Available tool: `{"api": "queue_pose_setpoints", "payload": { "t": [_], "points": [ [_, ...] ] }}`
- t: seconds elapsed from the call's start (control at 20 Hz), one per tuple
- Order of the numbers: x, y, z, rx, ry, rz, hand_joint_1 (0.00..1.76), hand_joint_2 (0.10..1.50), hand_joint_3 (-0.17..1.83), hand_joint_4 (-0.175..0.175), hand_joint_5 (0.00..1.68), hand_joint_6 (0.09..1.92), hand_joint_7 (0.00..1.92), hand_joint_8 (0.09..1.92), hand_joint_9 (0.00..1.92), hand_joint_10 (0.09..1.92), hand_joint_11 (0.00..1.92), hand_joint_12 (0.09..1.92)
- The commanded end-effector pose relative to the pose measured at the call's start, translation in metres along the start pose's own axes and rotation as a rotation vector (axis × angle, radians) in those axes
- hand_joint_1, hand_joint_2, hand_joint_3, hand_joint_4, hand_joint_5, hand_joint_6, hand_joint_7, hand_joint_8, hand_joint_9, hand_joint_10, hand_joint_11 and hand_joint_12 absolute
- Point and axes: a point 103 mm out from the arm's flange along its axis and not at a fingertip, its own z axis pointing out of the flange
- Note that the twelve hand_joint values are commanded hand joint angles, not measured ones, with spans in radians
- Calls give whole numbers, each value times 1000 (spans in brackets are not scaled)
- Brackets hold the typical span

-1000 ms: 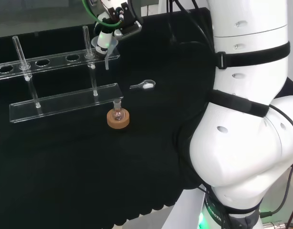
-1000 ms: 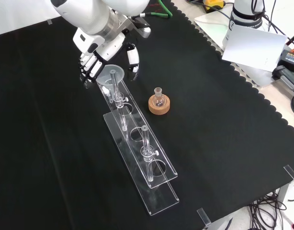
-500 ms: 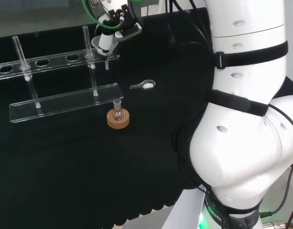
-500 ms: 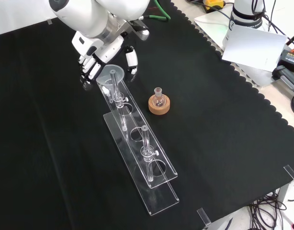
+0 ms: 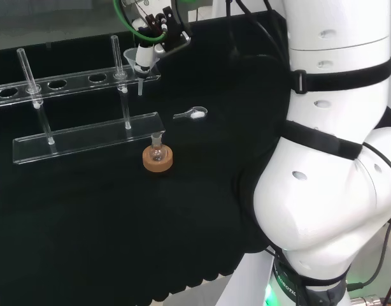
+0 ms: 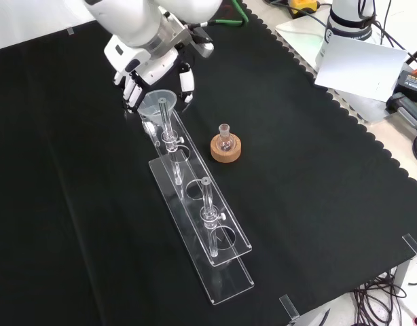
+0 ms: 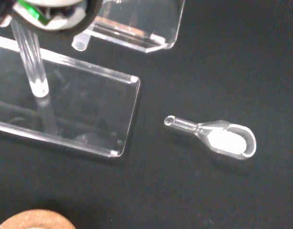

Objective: Pick up the funnel from the transparent funnel stand.

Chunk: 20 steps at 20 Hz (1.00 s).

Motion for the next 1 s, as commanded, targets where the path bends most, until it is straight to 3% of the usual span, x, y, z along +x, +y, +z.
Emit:
{"api": "queue_pose_setpoints", "payload": {
  "t": [0.05,0.2,0.4,0.65,1.0],
  "points": [
    [-2,-13,-22,-128,-32,28,898,696,691,7,694,657,669,696,913,470,460,1382],
    [-3,-22,-34,-133,-48,32,903,698,700,7,680,731,677,706,923,467,469,1377],
    [-7,-36,-52,-70,-101,61,904,700,705,9,683,751,676,708,922,467,473,1375],
    [-15,-61,-65,-46,-135,104,907,697,723,9,679,784,673,711,918,471,503,1341],
    [-19,-104,-70,-62,-143,155,903,694,733,13,688,805,673,714,918,475,524,1324]
  ]
}}
